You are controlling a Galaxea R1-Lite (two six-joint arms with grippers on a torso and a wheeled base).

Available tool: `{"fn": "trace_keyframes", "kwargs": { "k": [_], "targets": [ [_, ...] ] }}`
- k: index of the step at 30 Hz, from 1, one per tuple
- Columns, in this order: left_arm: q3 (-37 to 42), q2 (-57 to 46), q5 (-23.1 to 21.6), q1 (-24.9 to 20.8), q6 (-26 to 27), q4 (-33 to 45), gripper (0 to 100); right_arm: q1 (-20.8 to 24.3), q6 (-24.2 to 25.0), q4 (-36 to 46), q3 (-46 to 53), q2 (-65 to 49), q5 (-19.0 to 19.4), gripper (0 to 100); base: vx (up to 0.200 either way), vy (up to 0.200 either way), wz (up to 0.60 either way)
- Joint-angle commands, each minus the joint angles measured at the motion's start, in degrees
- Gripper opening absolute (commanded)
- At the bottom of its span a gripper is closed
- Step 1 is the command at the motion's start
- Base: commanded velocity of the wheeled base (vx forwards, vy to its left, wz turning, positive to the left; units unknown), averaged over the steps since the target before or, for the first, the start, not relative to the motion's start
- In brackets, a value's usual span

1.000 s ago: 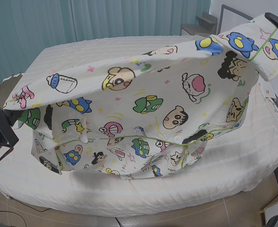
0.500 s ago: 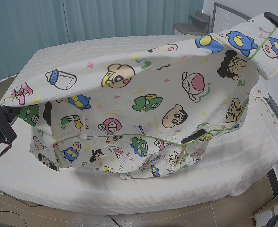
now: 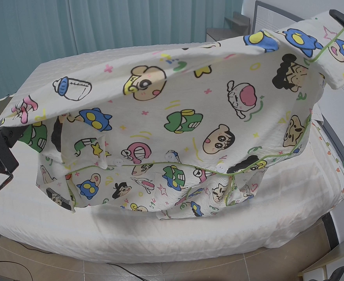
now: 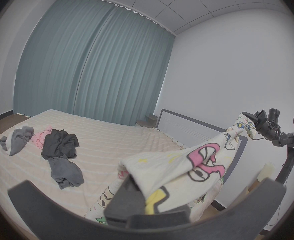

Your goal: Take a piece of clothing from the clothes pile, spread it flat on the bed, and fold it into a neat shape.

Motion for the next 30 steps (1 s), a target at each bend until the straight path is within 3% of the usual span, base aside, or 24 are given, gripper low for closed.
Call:
{"fn": "trace_keyframes", "kwargs": {
  "k": [1,6,24,30],
  "targets": [
    [-0.6,0.1,0.0,0.0,0.0,0.0,0,0.0,-1.0,0.1,-0.2,-0.9,0.0,0,0.0,-0.2,0.0],
    [-0.8,0.1,0.0,0.0,0.0,0.0,0,0.0,-1.4,0.1,-0.8,-1.0,0.0,0,0.0,-0.2,0.0],
    [-0.1,0.2,0.1,-0.1,-0.1,0.1,0,0.0,-1.3,0.1,-0.5,-1.9,0.0,0,0.0,0.0,0.0],
    [0.0,-0.1,0.0,-0.1,-0.1,0.1,0,0.0,-1.3,0.3,-0.9,-3.2,0.1,0,-0.2,0.0,0.0]
  ]
}}
